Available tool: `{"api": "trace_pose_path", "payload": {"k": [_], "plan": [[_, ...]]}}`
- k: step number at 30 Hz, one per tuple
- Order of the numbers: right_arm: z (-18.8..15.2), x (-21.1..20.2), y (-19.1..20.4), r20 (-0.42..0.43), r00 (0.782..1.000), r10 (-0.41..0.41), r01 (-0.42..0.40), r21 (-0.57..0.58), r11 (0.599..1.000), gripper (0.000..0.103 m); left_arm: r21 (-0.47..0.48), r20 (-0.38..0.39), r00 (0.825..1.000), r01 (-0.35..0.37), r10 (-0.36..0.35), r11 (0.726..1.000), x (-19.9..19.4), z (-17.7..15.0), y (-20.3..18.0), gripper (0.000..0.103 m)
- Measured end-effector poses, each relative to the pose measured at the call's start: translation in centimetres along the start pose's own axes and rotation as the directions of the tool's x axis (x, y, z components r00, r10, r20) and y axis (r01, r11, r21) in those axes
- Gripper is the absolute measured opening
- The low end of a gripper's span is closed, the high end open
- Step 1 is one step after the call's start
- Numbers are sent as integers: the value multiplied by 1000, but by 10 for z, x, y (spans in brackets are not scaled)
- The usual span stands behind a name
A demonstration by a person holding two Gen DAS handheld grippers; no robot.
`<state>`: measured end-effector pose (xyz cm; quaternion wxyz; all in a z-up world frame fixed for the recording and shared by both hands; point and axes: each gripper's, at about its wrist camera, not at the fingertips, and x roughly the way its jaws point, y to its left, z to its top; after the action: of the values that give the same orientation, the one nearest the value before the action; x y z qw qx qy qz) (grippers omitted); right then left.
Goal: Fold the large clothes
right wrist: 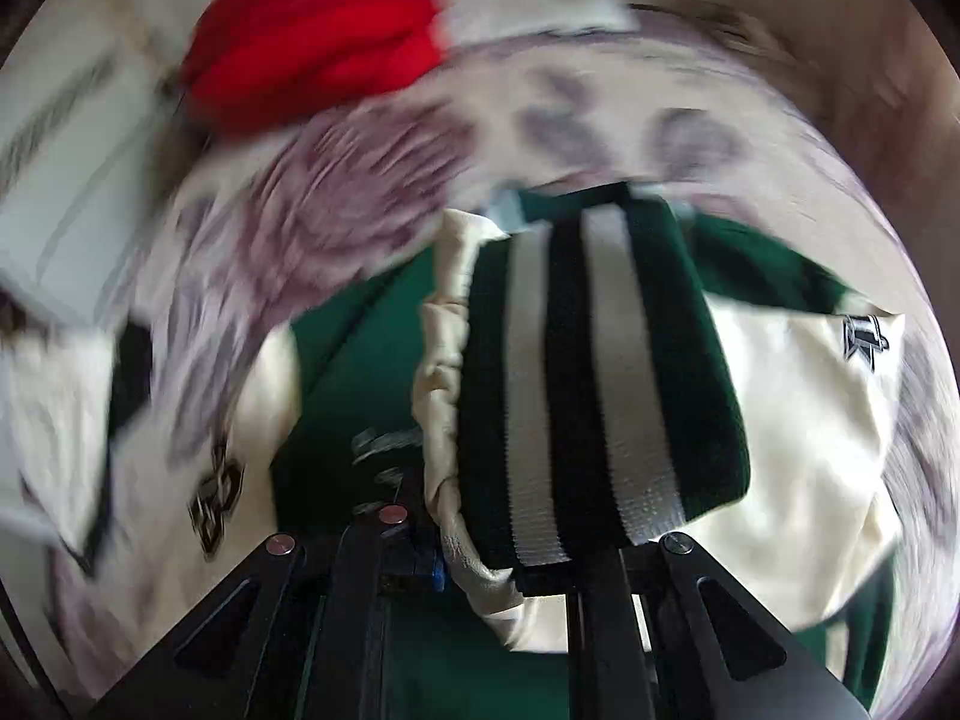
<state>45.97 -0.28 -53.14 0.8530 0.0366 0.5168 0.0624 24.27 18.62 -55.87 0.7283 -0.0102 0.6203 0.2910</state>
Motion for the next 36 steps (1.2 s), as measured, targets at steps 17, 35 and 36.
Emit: {"api": "trace_pose_path", "payload": {"k": [17, 35, 36], "plan": [[-68, 53, -4, -273, 874, 402, -333, 267, 904, 75, -478, -190, 847, 362, -496, 801, 58, -41, 106, 103], [-112, 16, -66, -300, 935, 187, -72, 358, 931, 75, -697, 204, 839, 487, -505, 527, 174, 85, 221, 11], [-112, 12, -67, -311, 935, 170, -59, 337, 940, 75, -696, 159, 833, 475, -529, 538, 184, 92, 219, 16]]}}
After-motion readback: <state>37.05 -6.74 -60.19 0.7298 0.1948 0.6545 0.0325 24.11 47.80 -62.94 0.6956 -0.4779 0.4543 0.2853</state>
